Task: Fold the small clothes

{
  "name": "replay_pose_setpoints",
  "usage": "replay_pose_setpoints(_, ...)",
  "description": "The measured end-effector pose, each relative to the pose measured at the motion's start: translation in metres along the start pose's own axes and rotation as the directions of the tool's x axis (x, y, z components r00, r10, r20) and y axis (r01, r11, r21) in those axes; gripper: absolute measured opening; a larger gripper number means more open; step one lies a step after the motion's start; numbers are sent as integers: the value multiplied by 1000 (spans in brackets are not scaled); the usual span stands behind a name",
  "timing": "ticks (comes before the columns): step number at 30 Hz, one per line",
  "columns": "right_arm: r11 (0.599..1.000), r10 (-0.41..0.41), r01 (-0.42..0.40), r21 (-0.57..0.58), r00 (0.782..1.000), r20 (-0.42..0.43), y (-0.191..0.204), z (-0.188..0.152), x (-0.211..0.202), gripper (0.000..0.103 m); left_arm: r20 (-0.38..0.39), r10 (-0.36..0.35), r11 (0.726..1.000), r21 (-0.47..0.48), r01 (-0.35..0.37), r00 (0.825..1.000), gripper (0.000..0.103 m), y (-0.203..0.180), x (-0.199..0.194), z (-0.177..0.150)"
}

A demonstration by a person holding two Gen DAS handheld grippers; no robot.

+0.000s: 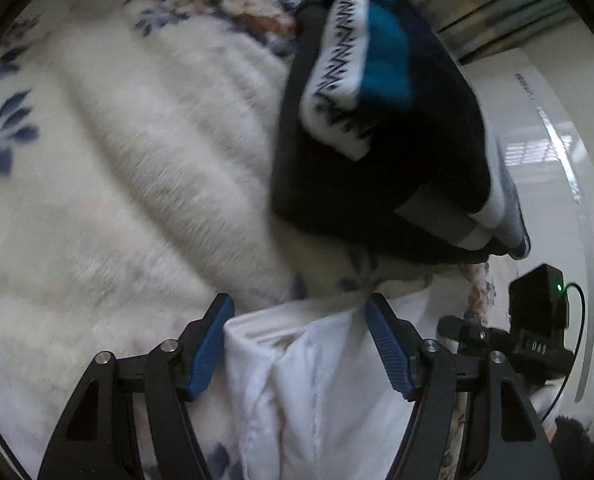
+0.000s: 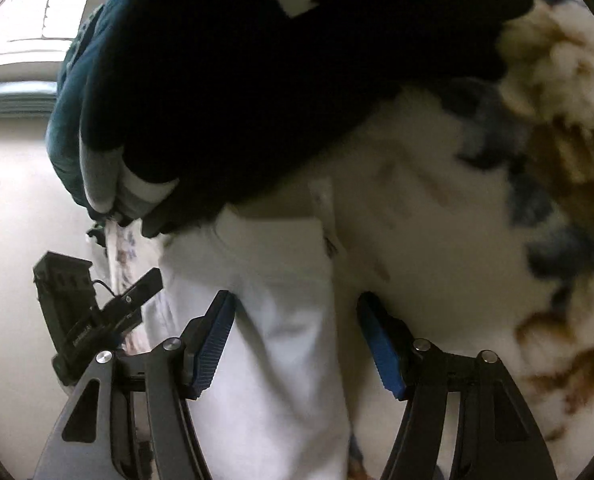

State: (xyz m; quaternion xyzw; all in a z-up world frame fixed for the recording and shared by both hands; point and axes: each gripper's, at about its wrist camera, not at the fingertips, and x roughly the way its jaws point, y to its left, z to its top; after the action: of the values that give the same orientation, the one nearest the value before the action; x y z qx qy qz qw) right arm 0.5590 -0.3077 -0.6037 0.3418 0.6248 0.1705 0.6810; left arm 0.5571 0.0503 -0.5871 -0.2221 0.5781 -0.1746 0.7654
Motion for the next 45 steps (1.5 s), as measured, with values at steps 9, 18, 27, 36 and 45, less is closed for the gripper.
replay_pose_setpoints(9, 999, -20, 19, -38, 1000, -17, 34, 8, 21, 30, -21, -35, 997, 72, 36, 999, 13, -2, -13, -15)
replay_pose_setpoints(18, 990, -44, 53, -129, 996, 73, 73, -18, -11, 5, 26, -87, 989, 120, 83, 996, 11, -9, -60, -13)
replay_pose_setpoints(27, 984, 32, -8, -176, 990, 134, 107, -128, -76, 5, 12, -163, 979, 130, 160, 987, 11, -34, -131, -85)
replay_pose_setpoints(36, 981, -117, 108, -159, 992, -45, 47, -257, -90, 13, -238, -33, 999, -22, 28, 971, 29, 2, -145, -227)
replay_pose_setpoints(45, 971, -238, 238, -15, 969, -59, -1, -300, -103, 45, -224, -22, 986, -168, -16, 974, 52, 28, -164, -244)
